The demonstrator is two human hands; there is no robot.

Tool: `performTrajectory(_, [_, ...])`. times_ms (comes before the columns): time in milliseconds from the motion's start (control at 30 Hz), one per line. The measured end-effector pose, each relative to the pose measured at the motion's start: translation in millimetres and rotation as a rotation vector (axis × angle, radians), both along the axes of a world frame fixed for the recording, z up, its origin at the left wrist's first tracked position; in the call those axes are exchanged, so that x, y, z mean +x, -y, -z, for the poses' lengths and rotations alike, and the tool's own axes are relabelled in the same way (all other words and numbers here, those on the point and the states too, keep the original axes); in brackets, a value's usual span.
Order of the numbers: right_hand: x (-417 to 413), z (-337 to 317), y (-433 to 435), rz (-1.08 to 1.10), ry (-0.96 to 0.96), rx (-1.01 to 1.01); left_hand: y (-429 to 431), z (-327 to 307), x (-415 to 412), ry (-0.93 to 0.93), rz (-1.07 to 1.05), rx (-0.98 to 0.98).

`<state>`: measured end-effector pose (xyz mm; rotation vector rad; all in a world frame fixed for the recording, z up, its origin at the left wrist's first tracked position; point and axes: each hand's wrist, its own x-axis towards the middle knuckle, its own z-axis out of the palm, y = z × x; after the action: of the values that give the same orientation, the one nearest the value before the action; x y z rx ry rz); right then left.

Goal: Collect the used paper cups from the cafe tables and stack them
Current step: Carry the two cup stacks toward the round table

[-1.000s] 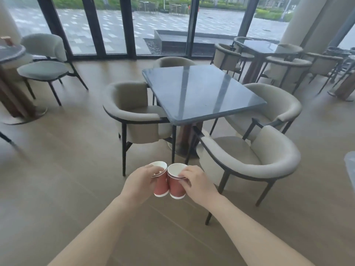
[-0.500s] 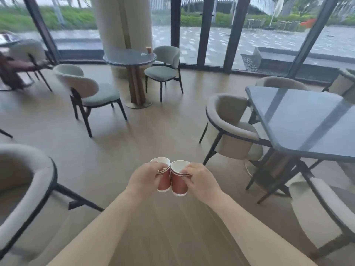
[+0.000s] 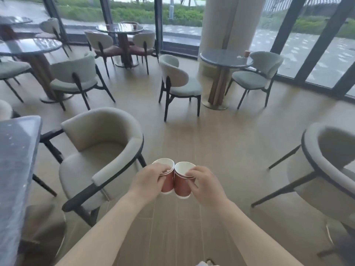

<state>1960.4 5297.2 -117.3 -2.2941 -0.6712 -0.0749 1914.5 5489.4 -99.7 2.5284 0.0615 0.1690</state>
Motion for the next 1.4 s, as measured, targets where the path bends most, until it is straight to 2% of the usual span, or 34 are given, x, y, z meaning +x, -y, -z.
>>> performTrajectory(233, [23, 15, -45, -0.159, -0.018, -0.016, -31, 15, -10, -0.022, -0.144, -0.021])
performTrajectory(433, [85, 25, -51, -0.224, -0.051, -0.044, -34, 27, 39, -0.043, -0.199, -0.015])
performTrajectory(600, [170, 32, -30, -0.205, -0.086, -0.067, -16, 34, 127, -0.059, -0.177, -0.027])
performTrajectory(1067, [386, 28, 122, 0.127, -0.131, -0.040, 117, 32, 408, -0.117, 0.145, -0.090])
performTrajectory(1400, [535, 30, 169, 0.312, -0.116, -0.034, 165, 34, 589, -0.100, 0.298, -0.084])
